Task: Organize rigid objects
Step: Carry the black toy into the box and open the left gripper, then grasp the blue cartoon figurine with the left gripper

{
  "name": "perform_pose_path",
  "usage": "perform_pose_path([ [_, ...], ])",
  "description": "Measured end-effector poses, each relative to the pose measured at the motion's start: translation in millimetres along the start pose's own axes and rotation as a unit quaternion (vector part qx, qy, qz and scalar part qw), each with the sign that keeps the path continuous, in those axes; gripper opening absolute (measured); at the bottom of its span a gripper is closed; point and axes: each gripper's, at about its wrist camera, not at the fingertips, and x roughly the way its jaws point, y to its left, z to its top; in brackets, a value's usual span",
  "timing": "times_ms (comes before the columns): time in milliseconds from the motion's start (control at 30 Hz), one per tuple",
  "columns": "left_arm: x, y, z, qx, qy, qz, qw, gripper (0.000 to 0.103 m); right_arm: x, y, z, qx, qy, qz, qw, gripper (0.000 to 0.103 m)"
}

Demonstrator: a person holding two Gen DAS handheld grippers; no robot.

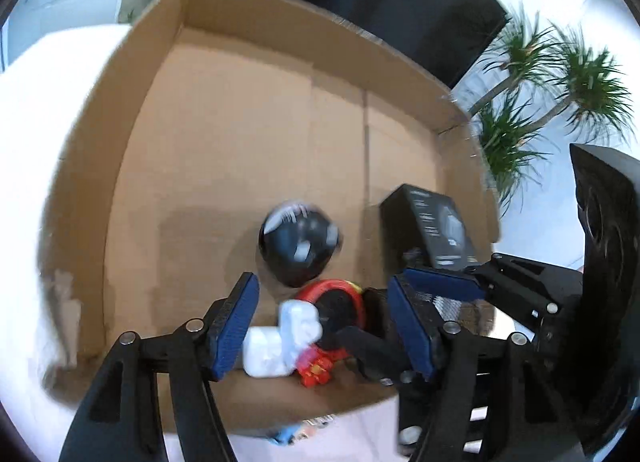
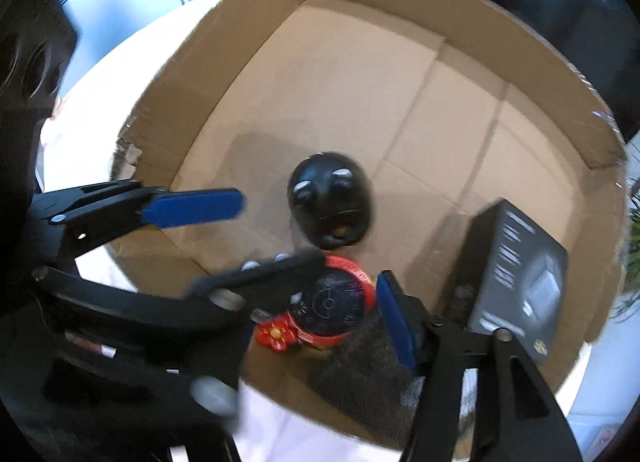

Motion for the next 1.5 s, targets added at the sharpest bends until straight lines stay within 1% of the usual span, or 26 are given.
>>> perform_pose_path([
  [100,-15.4,-10.9,-15.1,0.005,0.0,-0.026,0.9997,0.07,-24.5,-5.4,-20.4,0.006,-0.012,0.004,1.0,0.065],
  [133,-19.9,-12.8,-19.1,0.008,0.001,-0.027,0.9996,0.07,-31.9,-6.2,-29.9,0.007,-0.013,0.003,1.0,0.065],
  [200,-27.4,-20.3,-34.2,0.022,-0.002,-0.01,0.9997,0.07,-44.6,-7.2,-48.1,0.004,-0.014,0.004,1.0,0.067],
  [300,-30.3,-31.6,-61.7,0.053,-0.009,0.014,0.9985,0.073,-50.7,-4.1,-68.5,-0.015,-0.009,0.0,1.0,0.07],
  [333,-30.0,-33.0,-68.6,0.058,-0.009,0.016,0.9981,0.073,-49.2,-3.0,-71.6,-0.021,-0.007,-0.001,1.0,0.07],
  [367,-28.2,-34.6,-79.3,0.062,-0.008,0.023,0.9978,0.073,-48.3,-0.3,-83.8,-0.028,-0.002,-0.004,1.0,0.07],
  [400,-26.3,-34.5,-88.7,0.061,-0.009,0.031,0.9976,0.073,-51.6,10.1,-86.1,-0.03,0.001,-0.003,1.0,0.07],
  [467,-18.7,-33.1,-104.2,0.059,-0.009,0.045,0.9972,0.073,-45.7,12.4,-104.1,-0.033,0.007,0.002,0.999,0.07],
  [533,-6.7,-29.3,-120.1,0.06,0.001,0.051,0.9968,0.073,-35.0,10.0,-117.3,-0.032,0.008,0.005,0.999,0.07],
  [600,6.3,-24.1,-131.1,0.054,-0.001,0.066,0.9964,0.073,-19.4,6.8,-133.4,-0.026,0.009,0.028,0.999,0.07],
  [667,14.9,-18.2,-138.9,0.045,-0.01,0.086,0.9953,0.073,-8.9,5.2,-145.1,-0.02,0.006,0.044,0.999,0.07],
  [700,19.8,-16.2,-141.5,0.043,-0.014,0.094,0.9946,0.073,-4.2,4.1,-148.7,-0.016,0.004,0.045,0.999,0.07],
  [767,29.6,-12.9,-142.8,0.042,-0.016,0.099,0.9941,0.073,7.4,2.9,-156.9,-0.012,0.001,0.051,0.999,0.07],
  [800,36.2,-10.0,-142.1,0.033,-0.018,0.102,0.994,0.073,11.0,3.3,-159.0,-0.012,0.0,0.057,0.998,0.07],
  [900,52.0,-1.4,-138.0,0.017,-0.018,0.098,0.9949,0.073,20.6,6.2,-162.1,-0.008,-0.011,0.064,0.998,0.07],
  [967,57.9,1.7,-135.8,0.018,-0.026,0.097,0.9948,0.072,25.2,8.4,-162.2,-0.002,-0.025,0.063,0.998,0.07],
  [1000,59.2,2.4,-135.2,0.019,-0.028,0.097,0.9947,0.063,26.8,8.8,-163.1,0.0,-0.028,0.061,0.998,0.07],
  [1133,58.3,2.0,-139.1,0.024,-0.027,0.099,0.9945,0.062,31.8,14.4,-165.7,0.003,-0.057,0.066,0.996,0.07],
  [1200,57.5,-1.9,-142.0,0.03,-0.013,0.085,0.9958,0.062,34.1,17.8,-167.6,0.002,-0.067,0.062,0.996,0.071],
  [1267,54.5,-7.9,-149.9,0.044,0.001,0.072,0.9964,0.062,34.2,21.5,-170.2,-0.004,-0.081,0.054,0.995,0.076],
  [1300,51.7,-11.3,-156.6,0.048,0.009,0.059,0.9971,0.062,35.3,23.6,-171.5,-0.006,-0.083,0.055,0.995,0.078],
  [1367,44.0,-12.9,-164.2,0.036,0.014,0.041,0.9984,0.062,35.4,29.6,-174.0,-0.015,-0.091,0.049,0.995,0.079],
  [1433,40.8,-16.2,-170.8,0.028,0.019,0.032,0.9989,0.062,36.1,39.2,-176.3,-0.032,-0.096,0.054,0.993,0.079],
  [1500,39.4,-21.2,-177.0,0.04,0.016,0.035,0.9985,0.062,35.6,48.8,-178.2,-0.045,-0.1,0.051,0.993,0.079],
])
